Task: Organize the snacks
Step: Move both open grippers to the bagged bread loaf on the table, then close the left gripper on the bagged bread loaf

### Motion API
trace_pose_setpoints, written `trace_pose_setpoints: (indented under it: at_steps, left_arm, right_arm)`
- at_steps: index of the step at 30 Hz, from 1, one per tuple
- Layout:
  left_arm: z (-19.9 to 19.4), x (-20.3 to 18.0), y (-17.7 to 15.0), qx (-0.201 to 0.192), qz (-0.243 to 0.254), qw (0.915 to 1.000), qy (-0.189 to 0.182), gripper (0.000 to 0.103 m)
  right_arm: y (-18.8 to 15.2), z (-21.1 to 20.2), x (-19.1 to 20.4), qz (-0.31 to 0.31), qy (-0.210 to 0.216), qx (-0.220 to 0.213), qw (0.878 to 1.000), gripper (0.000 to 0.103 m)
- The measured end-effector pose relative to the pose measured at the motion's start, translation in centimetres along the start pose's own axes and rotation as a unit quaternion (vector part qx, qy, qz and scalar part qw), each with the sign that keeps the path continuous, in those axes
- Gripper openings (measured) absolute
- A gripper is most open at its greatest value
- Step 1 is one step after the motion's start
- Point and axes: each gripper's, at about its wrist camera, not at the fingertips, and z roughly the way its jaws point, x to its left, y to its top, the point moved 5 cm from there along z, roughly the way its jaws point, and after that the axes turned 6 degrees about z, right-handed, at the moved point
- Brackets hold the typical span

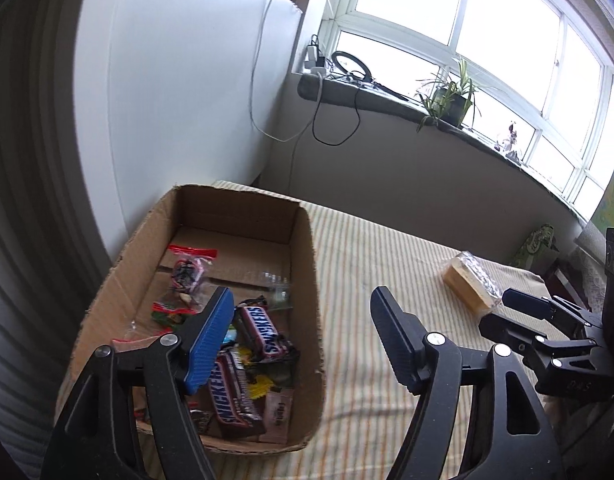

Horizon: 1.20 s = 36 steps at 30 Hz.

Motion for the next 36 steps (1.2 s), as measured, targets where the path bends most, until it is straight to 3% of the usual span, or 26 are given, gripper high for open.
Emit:
trace_pose_setpoints:
  at_steps: [7,15,24,36]
  left_arm:
    - [2.9,-7.0,0.5,0.016,0.031,0.9981,-0.051,0.074]
    - [6.4,-13.5,0.7,0.047,0.046,0.9915,-0.113,0.074]
    - [10.4,-18.6,0.0,0.091,0.040,0.9818,-0.162,0.074]
    - [15.4,-19.8,-1.3,0.138,-0.003,0.9740,-0.179,0.074]
  right_arm:
    - [1.5,-1.6,-8.9,0.066,-0.029,-0.018,0.997,0.083]
    - [2.3,-0.1,-16.5,0.125,-0.015,0.004,0.992,0.083]
    - [2.0,4.4,-18.5,0.140,0.028,0.055,0.988,0.083]
    - [1.4,8.2,-19.5,0.173,0.076,0.099,0.977,0.082]
